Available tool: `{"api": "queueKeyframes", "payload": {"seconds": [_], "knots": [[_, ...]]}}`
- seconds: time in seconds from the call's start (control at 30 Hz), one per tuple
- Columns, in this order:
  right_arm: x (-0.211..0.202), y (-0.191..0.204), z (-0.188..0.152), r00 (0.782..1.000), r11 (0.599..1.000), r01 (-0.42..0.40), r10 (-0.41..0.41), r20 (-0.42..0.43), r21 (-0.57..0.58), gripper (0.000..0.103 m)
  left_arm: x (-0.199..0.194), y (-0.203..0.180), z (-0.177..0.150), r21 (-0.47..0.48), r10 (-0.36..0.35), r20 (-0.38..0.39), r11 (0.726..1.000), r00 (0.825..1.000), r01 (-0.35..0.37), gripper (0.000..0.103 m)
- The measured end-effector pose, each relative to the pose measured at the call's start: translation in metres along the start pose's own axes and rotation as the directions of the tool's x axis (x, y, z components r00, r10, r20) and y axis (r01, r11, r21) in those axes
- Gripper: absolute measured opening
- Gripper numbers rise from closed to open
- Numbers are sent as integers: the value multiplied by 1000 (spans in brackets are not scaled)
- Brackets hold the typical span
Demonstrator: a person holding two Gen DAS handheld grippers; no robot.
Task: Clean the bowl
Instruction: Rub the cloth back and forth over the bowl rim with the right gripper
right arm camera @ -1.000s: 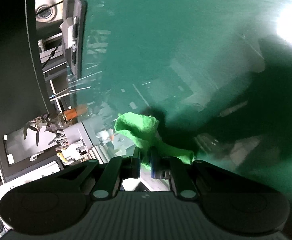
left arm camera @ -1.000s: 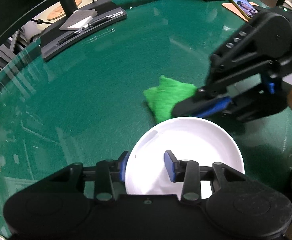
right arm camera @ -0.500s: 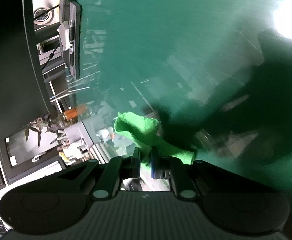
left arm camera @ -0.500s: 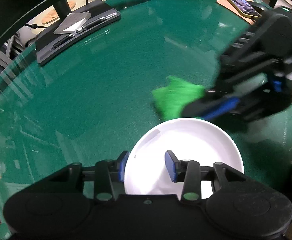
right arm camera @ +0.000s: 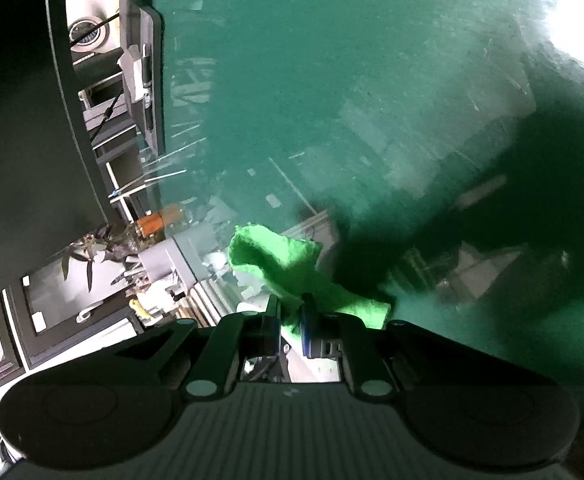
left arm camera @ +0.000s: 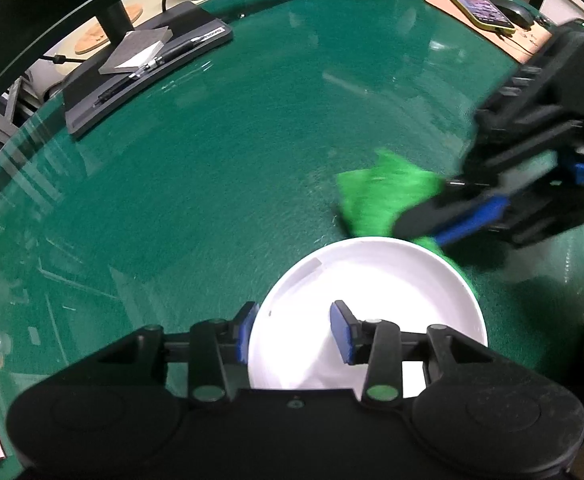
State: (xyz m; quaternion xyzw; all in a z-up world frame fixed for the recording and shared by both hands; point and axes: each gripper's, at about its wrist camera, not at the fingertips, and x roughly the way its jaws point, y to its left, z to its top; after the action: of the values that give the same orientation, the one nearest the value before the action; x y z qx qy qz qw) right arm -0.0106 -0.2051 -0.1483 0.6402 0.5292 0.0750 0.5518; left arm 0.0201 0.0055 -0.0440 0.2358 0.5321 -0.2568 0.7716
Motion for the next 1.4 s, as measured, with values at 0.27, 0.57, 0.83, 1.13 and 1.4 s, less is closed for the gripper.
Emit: {"api": "queueKeyframes", "payload": {"seconds": [0.27,0.57,0.83,1.13,1.4], "knots": [[23,17,5,999,999,-27,27,-17,-30,11,0,0,1,15,-10,3,1000,1000,10,39],[-5,8,-2,1000,1000,-9,9,-5,0,11,2,-2,7,77,-31,3,997,1000,31,40],[43,33,7,1000,997,-1,-1,-32,-73,10,1,-5,4,61,-54,7,997,998,54,40],[-31,-9,-6,1000,1000,8,-8,23,-11,11,-1,-11,9,66,-66,24,996,998,65,34],[-27,-13,-10,999,1000,-24,24,27,-2,11,-23,-7,-9,-34,-8,59,999,998,10,36]]}}
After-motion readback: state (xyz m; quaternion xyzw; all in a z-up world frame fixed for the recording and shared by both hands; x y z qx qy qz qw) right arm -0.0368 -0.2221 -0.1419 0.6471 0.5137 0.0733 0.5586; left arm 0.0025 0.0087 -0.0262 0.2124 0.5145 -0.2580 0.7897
